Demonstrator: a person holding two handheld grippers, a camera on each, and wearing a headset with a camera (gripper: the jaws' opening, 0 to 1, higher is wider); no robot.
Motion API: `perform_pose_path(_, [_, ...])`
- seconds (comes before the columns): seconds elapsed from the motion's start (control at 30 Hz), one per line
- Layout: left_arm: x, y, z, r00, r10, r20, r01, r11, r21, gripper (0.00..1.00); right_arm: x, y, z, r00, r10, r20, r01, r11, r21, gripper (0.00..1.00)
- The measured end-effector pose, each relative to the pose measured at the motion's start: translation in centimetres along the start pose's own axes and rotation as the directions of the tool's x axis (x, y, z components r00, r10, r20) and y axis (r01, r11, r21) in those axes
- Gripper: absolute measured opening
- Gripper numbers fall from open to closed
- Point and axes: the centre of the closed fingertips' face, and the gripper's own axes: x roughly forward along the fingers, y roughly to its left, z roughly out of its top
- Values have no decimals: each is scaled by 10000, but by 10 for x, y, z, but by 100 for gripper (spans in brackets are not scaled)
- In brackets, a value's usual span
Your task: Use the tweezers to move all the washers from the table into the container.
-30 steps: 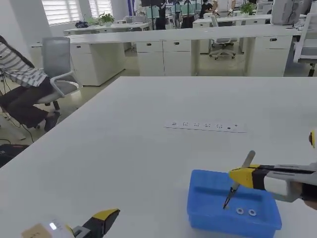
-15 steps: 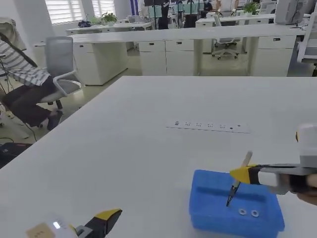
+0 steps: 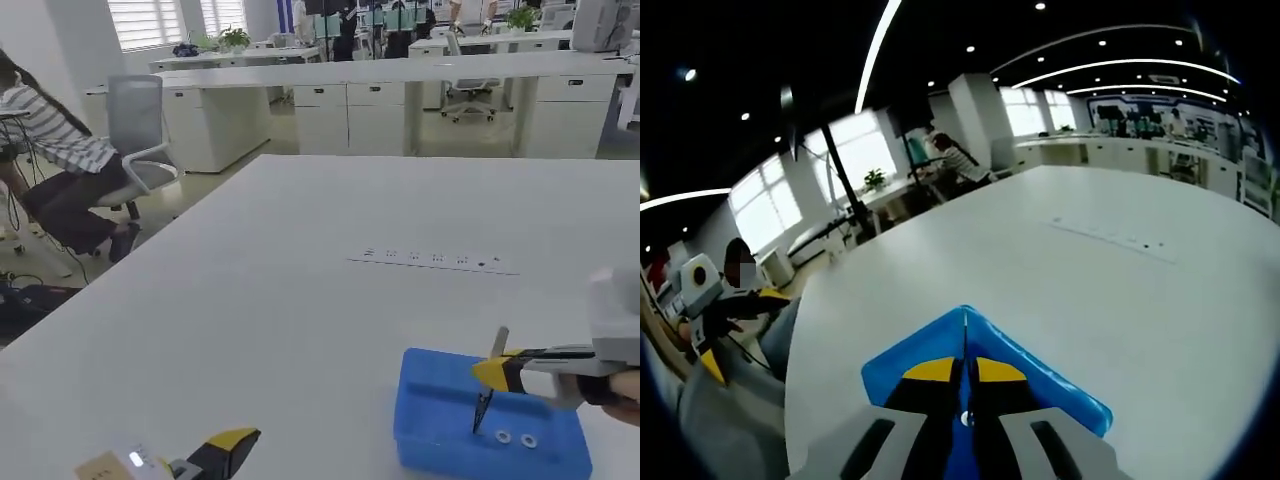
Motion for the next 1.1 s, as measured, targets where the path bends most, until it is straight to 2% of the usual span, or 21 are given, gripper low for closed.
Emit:
perform_pose_path(0.23, [1,-1,-2,9999,-62,-96,63,9999,85,87,2,0,-1,9999,52,-100,-57,9988,-489,2])
perform_pose_path(0.5, [1,-1,-3,9999,-79,-135,81,9999,92,87,4,3,-3,9996,209,-171,-220,9973,-696,2])
perform_pose_path(0.6, [1,-1,-3,9998,-62,-163,64,9999,102,87,5,6,-4,9991,339,-246,-363,9940,-1033,2])
perform_pose_path(0.67, [1,0,-3,9999,-49,-147,50,9999,90,87,5,7,-5,9992,249,-311,-285,9918,-1243,2])
perform_pose_path(1.1, [1,0,-3,9999,-55,-97,55,10000,69,87,-9,28,11,9995,283,116,-249,9737,-2266,2])
